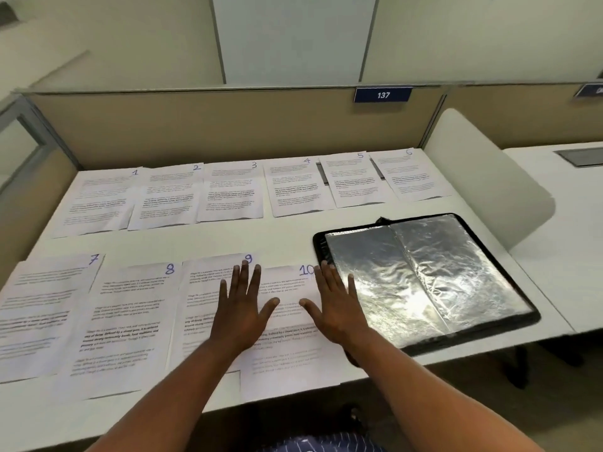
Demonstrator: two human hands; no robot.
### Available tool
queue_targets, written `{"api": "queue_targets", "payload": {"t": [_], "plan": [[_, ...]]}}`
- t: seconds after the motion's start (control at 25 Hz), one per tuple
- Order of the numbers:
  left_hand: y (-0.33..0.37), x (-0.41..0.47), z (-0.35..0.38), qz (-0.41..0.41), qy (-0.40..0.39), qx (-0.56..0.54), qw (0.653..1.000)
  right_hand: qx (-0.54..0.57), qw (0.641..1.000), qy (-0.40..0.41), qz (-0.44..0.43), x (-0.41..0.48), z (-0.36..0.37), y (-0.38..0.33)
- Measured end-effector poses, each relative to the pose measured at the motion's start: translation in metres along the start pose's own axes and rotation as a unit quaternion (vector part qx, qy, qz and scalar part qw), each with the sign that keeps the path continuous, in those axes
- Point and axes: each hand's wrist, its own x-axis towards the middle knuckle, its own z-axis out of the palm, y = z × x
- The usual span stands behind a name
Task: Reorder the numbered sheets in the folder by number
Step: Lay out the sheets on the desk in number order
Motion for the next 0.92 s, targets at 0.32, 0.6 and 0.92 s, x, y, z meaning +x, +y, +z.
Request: {"api": "queue_targets", "payload": {"t": [0.32,0.6,0.92], "plan": [[0.026,-0.007,0.007,0.021,-0.009,0.004,1.0,-0.017,0.999,0.016,0.029,-0.024,-0.009,0.019],[0.042,-0.002,0.019,-0.002,0.009,0.029,1.0,-0.02,1.0,0.007,0.001,-0.014,-0.025,0.048],[0.055,-0.003,0.006,-0.098,0.04,0.045,0.993,0.008,0.995,0.006,-0.102,0.031,-0.036,0.056]]}}
